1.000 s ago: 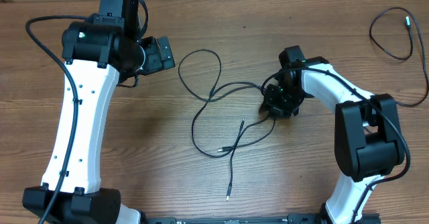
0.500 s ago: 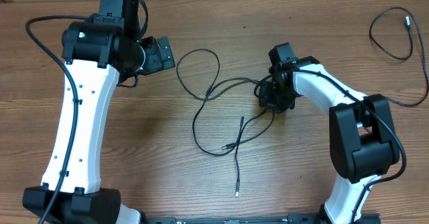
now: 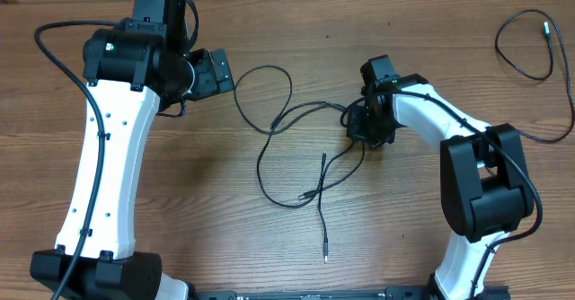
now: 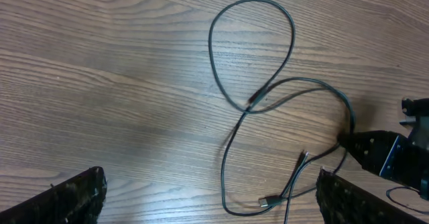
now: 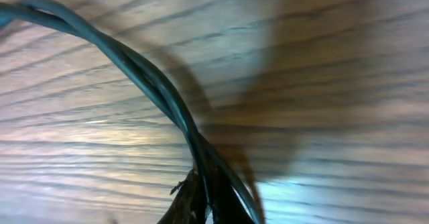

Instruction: Untangle cables

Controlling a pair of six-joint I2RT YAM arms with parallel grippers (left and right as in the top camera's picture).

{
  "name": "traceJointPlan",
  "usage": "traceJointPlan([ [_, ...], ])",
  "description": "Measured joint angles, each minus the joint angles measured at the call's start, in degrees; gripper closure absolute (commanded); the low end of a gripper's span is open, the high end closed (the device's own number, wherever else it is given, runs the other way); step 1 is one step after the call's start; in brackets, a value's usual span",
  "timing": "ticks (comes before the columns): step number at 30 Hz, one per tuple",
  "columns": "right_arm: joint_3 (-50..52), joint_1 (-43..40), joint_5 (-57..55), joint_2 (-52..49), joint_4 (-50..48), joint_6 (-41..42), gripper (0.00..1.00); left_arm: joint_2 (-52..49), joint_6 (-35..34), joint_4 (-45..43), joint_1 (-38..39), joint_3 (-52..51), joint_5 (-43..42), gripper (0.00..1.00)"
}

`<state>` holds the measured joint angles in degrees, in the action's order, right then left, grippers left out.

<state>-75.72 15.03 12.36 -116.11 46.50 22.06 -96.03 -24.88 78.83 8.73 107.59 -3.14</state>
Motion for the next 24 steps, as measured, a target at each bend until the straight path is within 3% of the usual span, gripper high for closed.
traceJointPlan([
  [6, -3.3, -0.8, 19.6, -3.8, 1.4, -6.0, 0.96, 0.0, 0.0, 0.0, 0.0, 0.0, 0.0, 0.0],
  [13, -16.2, -0.9, 43.9, -3.7, 1.7, -10.2, 0.96, 0.0, 0.0, 0.0, 0.0, 0.0, 0.0, 0.0],
  [24, -22.0, -0.9, 53.0, 8.9, 0.0, -11.4, 0.96, 0.0, 0.0, 0.0, 0.0, 0.0, 0.0, 0.0],
])
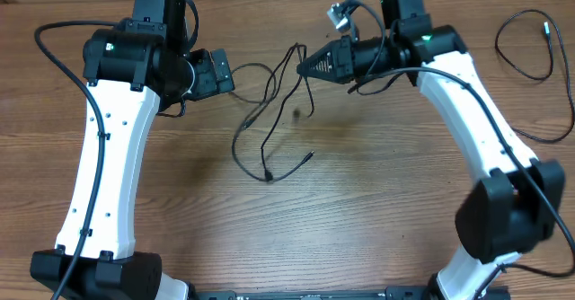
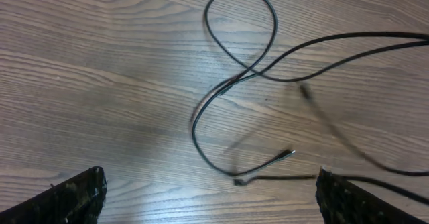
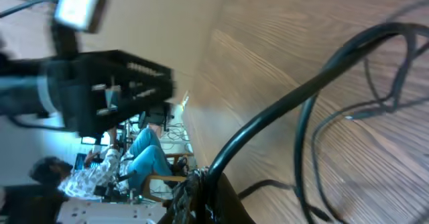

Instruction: Untangle cables

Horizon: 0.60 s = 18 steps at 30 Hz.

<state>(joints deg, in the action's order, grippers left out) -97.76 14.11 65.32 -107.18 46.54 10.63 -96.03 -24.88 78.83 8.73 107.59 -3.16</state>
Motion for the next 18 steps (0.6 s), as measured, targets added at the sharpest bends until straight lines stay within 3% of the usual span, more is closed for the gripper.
traceJointPlan([
  [7, 0.0, -0.1, 3.1, 0.6, -0.7, -0.2, 0.96, 0.0, 0.0, 0.0, 0.0, 0.0, 0.0, 0.0],
  [13, 0.0, -0.1, 15.5, 0.6, -11.5, 0.6, 0.96, 0.0, 0.0, 0.0, 0.0, 0.0, 0.0, 0.0],
  [18, 0.0, -0.1, 21.2, 0.6, -20.7, 6.4, 0.96, 0.0, 0.0, 0.0, 0.0, 0.0, 0.0, 0.0],
])
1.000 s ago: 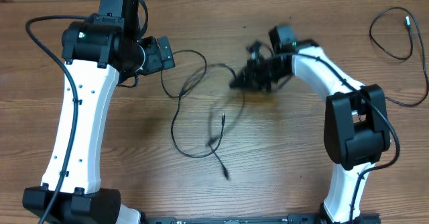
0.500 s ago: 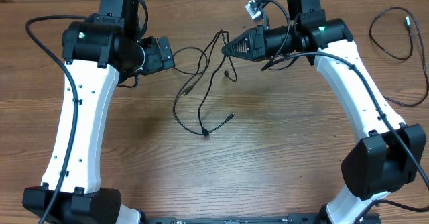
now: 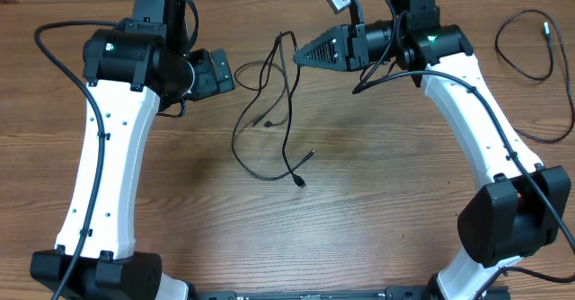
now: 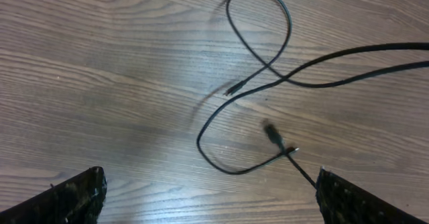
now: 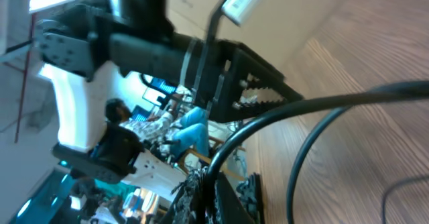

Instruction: Untangle cables

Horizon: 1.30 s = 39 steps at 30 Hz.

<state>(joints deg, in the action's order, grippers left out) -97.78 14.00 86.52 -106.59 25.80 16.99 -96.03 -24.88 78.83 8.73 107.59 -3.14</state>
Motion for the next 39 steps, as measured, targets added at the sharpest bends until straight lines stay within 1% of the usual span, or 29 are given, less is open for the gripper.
traceJointPlan([
  [1, 0.0, 0.0, 0.2, 0.0, -0.9, 0.9, 0.96, 0.0, 0.0, 0.0, 0.0, 0.0, 0.0, 0.0],
  [2, 0.0, 0.0, 0.8, 0.0, -4.5, 3.4, 0.96, 0.0, 0.0, 0.0, 0.0, 0.0, 0.0, 0.0],
  [3, 0.0, 0.0, 0.9, 0.0, -6.0, 4.6, 0.96, 0.0, 0.0, 0.0, 0.0, 0.0, 0.0, 0.0],
  [5, 0.0, 0.0, 1.4, 0.0, -13.1, 9.7, 0.96, 0.0, 0.0, 0.0, 0.0, 0.0, 0.0, 0.0],
  [9, 0.0, 0.0, 1.5, 0.0, -31.6, 23.7, 0.96, 0.0, 0.0, 0.0, 0.0, 0.0, 0.0, 0.0],
  [10, 0.0, 0.0, 1.5, 0.0, -37.4, 28.5, 0.96, 0.0, 0.0, 0.0, 0.0, 0.0, 0.0, 0.0],
  [15, -0.1, 0.0, 1.5, 0.0, -53.3, 43.7, 0.96, 0.0, 0.0, 0.0, 0.0, -0.1, 0.0, 0.01],
  [17, -0.1, 0.0, 1.5, 0.0, -56.8, 48.6, 0.96, 0.0, 0.0, 0.0, 0.0, -0.1, 0.0, 0.01],
  [19, -0.1, 0.0, 1.5, 0.0, -57.7, 52.5, 0.96, 0.0, 0.0, 0.0, 0.0, -0.1, 0.0, 0.01],
  [21, -0.1, 0.0, 1.5, 0.0, -57.7, 54.5, 0.96, 0.0, 0.0, -0.5, 0.0, -0.1, 0.0, 0.0],
  [23, -0.1, 0.0, 1.5, 0.0, -57.9, 55.7, 0.96, 0.0, 0.0, -4.0, 0.0, -0.1, 0.4, 0.01],
  [26, -0.1, 0.0, 1.5, 0.0, -57.9, 56.7, 0.96, 0.0, 0.0, -8.1, 0.0, -0.1, 0.7, 0.0],
  [39, -0.1, 0.0, 1.5, 0.0, -57.9, 57.8, 0.96, 0.0, 0.0, -8.0, 0.0, -0.1, 0.9, 0.0],
])
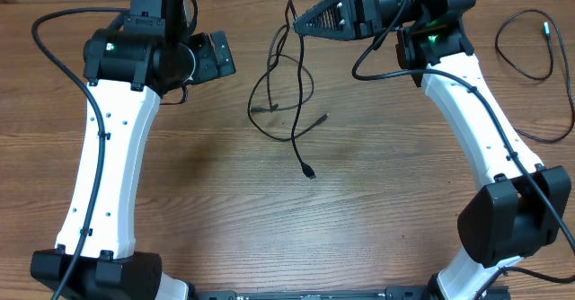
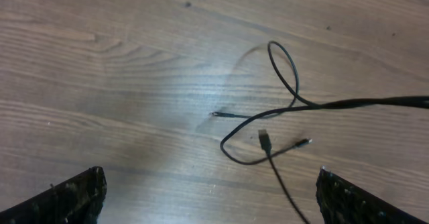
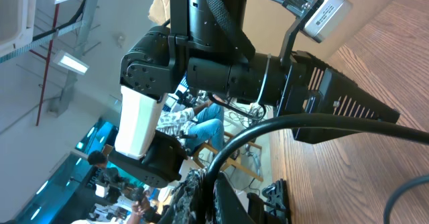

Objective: Untangle cables
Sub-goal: 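Move the left gripper in to grasp the cable hanging from the right gripper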

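Observation:
A tangle of thin black cables [image 1: 286, 89] hangs from my right gripper [image 1: 299, 22], which is raised high at the back of the table and shut on the cable [image 3: 281, 127]. Loops and loose plug ends [image 1: 308, 172] dangle below it over the wood; in the left wrist view the cable tangle [image 2: 281, 117] shows with a plug end [image 2: 264, 139] hanging. My left gripper [image 1: 220, 62] is at the back left, held above the table and open, its two fingertips [image 2: 74, 197] wide apart with nothing between them.
A separate black cable [image 1: 530, 53] lies in a loop at the back right corner of the wooden table [image 1: 180, 210]. My left arm [image 1: 112, 147] stands along the left side, my right arm [image 1: 485, 129] along the right.
My right gripper has risen further and tipped up with the cable, so the tangle hangs higher and its plug ends have shifted. My left gripper has pulled slightly farther from the table.
My right gripper was down on the table, shut on the tangle at its right side. Then it was raised at the back with the cables hanging from it. It stood higher at each later moment. The left gripper stayed open at the back left throughout.

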Controlling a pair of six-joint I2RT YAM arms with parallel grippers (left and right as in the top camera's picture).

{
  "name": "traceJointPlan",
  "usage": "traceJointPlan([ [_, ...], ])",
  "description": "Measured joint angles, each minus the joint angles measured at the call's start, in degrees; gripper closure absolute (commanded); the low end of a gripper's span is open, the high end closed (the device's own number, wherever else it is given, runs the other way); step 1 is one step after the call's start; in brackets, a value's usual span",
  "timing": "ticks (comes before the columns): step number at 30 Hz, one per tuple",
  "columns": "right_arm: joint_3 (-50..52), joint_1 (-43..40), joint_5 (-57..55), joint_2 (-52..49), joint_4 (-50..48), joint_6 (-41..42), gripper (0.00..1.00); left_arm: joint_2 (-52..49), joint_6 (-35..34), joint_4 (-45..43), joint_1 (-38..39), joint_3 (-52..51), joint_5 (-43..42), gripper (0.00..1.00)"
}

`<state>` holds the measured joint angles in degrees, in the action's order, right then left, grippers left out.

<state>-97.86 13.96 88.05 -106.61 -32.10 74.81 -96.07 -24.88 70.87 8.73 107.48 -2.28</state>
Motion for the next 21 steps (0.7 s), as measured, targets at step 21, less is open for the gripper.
traceJointPlan([
  [21, 0.0, 0.0, -0.3, 0.0, -0.3, -1.3, 0.96, 0.0, 16.6, -2.3, 5.7, 0.0, -28.0, 0.0],
])
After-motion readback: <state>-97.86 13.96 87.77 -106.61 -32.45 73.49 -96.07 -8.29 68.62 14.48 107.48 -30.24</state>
